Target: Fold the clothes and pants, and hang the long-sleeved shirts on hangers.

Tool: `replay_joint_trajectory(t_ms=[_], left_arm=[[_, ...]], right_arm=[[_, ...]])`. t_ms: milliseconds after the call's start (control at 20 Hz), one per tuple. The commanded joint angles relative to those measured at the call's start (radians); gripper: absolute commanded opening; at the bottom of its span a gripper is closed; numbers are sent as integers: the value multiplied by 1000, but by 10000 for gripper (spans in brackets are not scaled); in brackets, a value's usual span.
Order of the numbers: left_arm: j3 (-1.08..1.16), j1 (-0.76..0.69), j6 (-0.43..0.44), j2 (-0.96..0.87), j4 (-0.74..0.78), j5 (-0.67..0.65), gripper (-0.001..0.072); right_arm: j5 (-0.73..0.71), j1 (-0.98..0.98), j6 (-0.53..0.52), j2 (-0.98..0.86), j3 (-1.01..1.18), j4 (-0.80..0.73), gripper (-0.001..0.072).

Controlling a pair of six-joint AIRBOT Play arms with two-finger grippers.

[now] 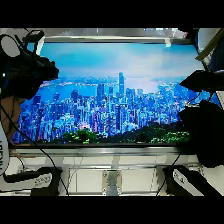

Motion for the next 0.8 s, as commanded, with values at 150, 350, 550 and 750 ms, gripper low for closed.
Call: replay_joint_trajectory(t_ms=[150, 350, 550, 750], left_arm=[[1, 0, 0, 1, 0, 0, 10], [1, 0, 0, 1, 0, 0, 10], [1, 0, 0, 1, 0, 0, 11], [1, 9, -1, -34, 162, 77, 482]], right_arm=[[16, 1, 1, 0, 1, 1, 511], [16, 1, 2, 0, 1, 1, 510], [17, 1, 3, 0, 1, 1, 510], [10, 1, 2, 0, 1, 0, 511]])
